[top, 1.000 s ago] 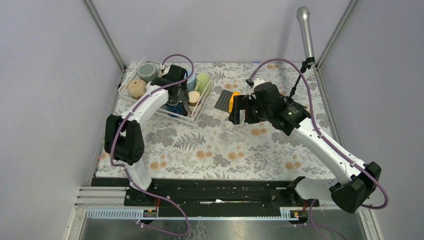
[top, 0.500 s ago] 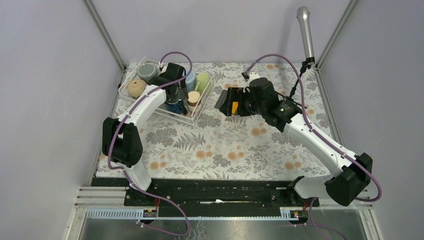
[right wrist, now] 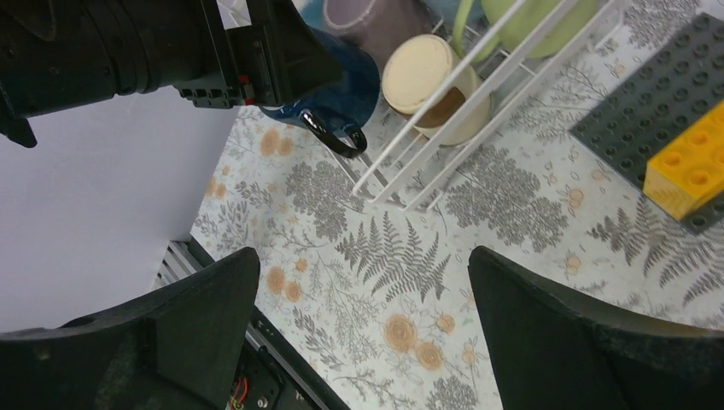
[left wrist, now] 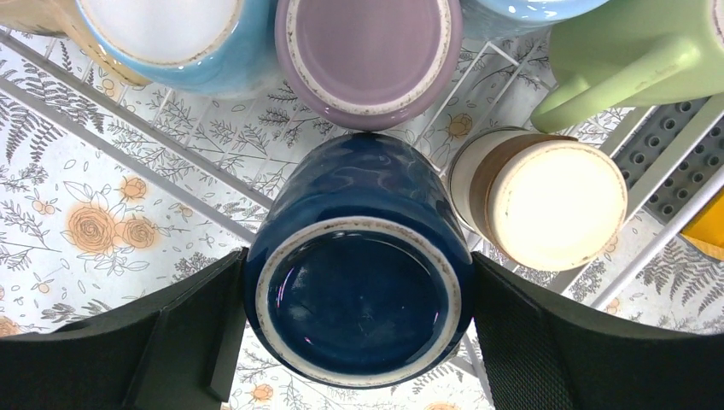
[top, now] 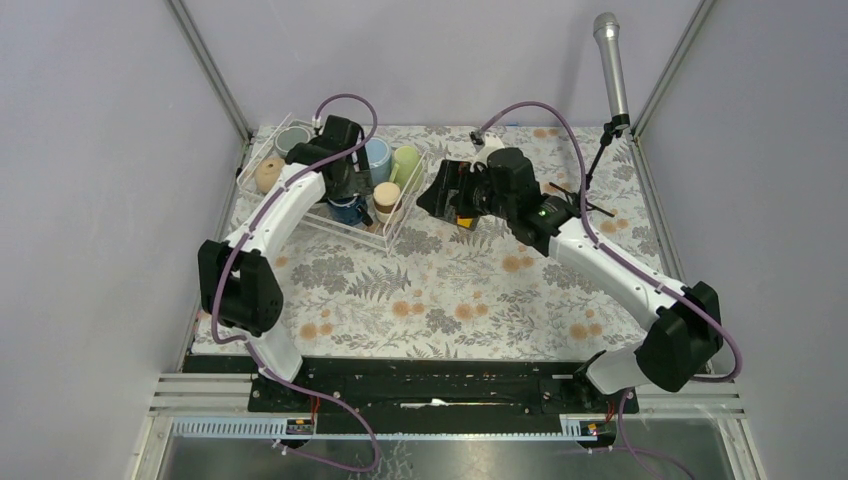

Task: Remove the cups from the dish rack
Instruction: Unload the cup from the dish rack.

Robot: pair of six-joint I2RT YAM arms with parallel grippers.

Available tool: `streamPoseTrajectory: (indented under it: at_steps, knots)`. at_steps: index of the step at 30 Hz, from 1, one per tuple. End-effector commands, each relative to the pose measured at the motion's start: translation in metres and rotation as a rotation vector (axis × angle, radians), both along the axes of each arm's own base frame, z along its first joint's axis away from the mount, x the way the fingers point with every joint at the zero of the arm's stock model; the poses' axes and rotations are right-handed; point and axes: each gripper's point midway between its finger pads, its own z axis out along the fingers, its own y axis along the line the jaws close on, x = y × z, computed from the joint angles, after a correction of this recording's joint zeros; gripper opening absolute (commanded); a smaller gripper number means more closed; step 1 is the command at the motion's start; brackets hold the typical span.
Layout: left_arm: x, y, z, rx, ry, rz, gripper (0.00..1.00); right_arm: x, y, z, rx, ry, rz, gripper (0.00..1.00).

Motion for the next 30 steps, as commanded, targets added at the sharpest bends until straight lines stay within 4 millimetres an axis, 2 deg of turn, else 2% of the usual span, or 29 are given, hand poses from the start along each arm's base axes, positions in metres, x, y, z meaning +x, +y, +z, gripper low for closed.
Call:
streamPoseTrajectory:
  at_steps: [1,6,9,14,19,25,30]
  knots:
    - [-0.004,0.007,0.053,-0.029,-0.092,-0.017,0.08,0.012,0.019,0.017,0.1,-0.078,0.039,1.0]
    - [-0.006,0.009,0.054,-0.055,-0.083,-0.018,0.06,0.016,0.03,0.015,0.115,-0.095,0.075,1.0]
    - [-0.006,0.008,0.051,-0.061,-0.074,-0.024,0.06,0.02,0.037,0.01,0.051,-0.134,0.08,1.0]
    - [-0.004,0.005,0.044,-0.07,-0.052,-0.033,0.06,0.024,0.064,-0.01,-0.105,-0.237,0.122,1.0]
    - [-0.003,0.001,0.03,-0.082,-0.015,-0.037,0.06,0.04,0.095,-0.028,-0.226,-0.338,0.159,0.99]
    - [0.001,-0.001,0.025,-0.091,0.0,-0.041,0.06,0.049,0.128,-0.045,-0.331,-0.457,0.184,0.9]
    - [0.002,-0.001,0.022,-0.091,0.01,-0.041,0.06,0.05,0.144,-0.063,-0.361,-0.483,0.202,0.8]
